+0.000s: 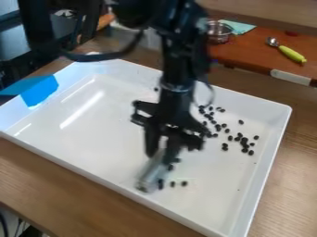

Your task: Sweep into pile

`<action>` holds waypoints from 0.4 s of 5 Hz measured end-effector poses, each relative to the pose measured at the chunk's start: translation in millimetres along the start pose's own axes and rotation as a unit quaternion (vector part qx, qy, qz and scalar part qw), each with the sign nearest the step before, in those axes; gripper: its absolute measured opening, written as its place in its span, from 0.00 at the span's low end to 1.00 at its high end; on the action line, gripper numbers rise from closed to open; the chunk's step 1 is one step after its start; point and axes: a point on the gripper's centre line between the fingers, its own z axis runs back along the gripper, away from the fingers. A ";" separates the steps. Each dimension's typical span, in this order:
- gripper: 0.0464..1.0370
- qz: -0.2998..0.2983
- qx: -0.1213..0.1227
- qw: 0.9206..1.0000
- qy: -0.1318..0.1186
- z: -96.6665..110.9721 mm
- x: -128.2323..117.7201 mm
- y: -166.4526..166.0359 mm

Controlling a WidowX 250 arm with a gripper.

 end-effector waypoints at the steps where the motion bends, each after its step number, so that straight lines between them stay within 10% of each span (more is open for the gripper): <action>1: 0.28 0.008 -0.020 1.000 0.018 1.0 -0.3 -9.3; 2: 0.28 0.010 -0.042 0.998 0.036 5.4 -5.8 -25.5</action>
